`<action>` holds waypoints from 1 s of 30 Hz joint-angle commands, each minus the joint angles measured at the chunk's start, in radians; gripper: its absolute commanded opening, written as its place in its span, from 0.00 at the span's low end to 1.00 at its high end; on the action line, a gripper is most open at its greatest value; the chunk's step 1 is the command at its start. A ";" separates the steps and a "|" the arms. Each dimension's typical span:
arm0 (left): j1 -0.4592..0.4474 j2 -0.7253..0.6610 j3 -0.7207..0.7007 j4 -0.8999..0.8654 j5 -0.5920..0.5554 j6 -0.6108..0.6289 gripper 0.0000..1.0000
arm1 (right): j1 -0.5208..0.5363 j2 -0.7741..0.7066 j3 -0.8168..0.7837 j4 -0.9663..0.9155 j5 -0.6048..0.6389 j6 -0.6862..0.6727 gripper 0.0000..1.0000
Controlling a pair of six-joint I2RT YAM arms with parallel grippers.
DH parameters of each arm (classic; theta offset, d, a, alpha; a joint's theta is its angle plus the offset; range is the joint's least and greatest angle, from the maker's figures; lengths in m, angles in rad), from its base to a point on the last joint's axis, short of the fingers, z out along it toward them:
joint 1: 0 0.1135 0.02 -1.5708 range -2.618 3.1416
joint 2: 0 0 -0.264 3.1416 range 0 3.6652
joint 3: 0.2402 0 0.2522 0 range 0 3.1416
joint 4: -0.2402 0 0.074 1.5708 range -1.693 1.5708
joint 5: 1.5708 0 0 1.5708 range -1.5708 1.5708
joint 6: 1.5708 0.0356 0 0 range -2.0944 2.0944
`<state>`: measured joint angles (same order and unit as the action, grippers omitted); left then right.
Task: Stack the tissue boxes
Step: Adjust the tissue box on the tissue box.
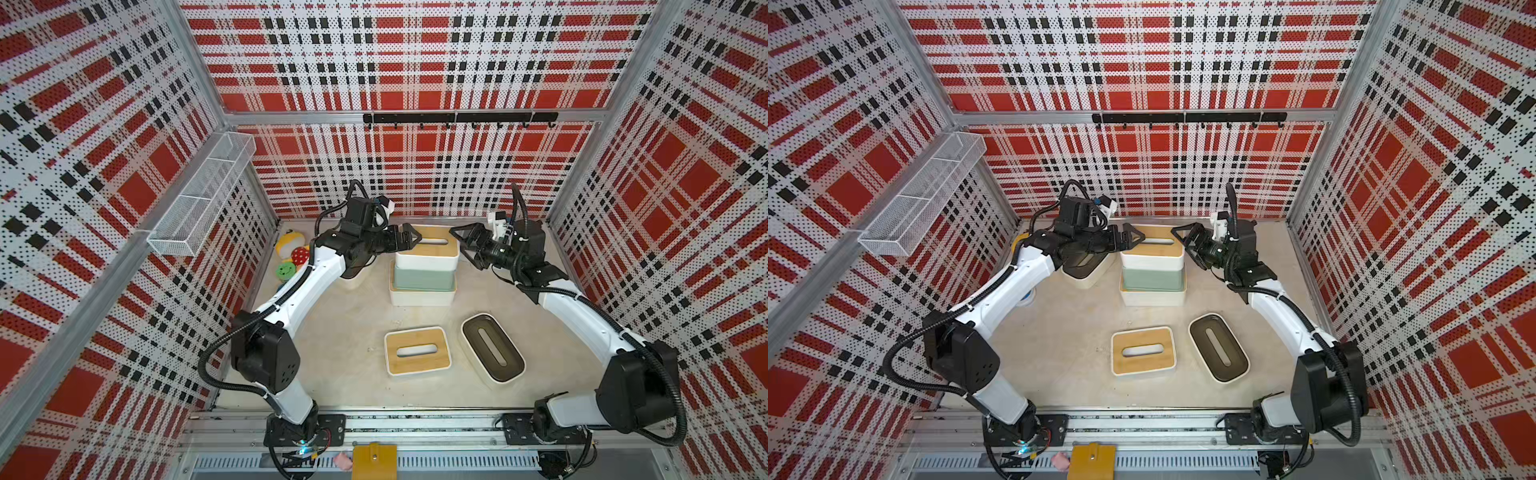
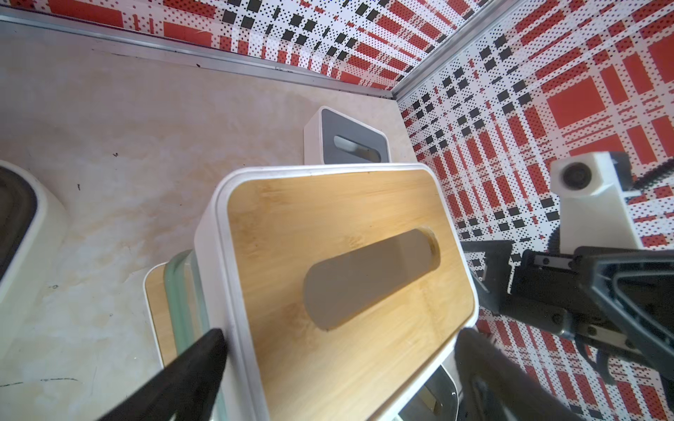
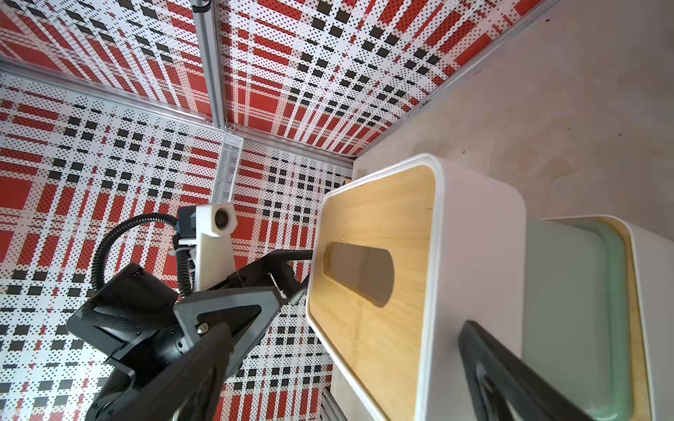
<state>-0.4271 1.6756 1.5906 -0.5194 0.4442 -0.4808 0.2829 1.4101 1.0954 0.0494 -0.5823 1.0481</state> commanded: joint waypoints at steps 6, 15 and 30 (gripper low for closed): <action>-0.023 -0.010 0.020 0.006 0.063 0.011 0.99 | 0.038 -0.035 -0.014 0.073 -0.034 0.020 1.00; -0.025 -0.022 0.008 0.008 0.061 0.013 0.99 | 0.040 -0.028 -0.013 0.070 -0.031 0.015 1.00; -0.027 -0.065 -0.030 0.012 0.058 0.014 0.99 | 0.039 0.000 -0.002 0.064 -0.029 0.010 1.00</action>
<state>-0.4271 1.6516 1.5707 -0.5259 0.4412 -0.4694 0.2939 1.4006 1.0843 0.0528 -0.5720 1.0477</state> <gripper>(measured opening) 0.995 0.998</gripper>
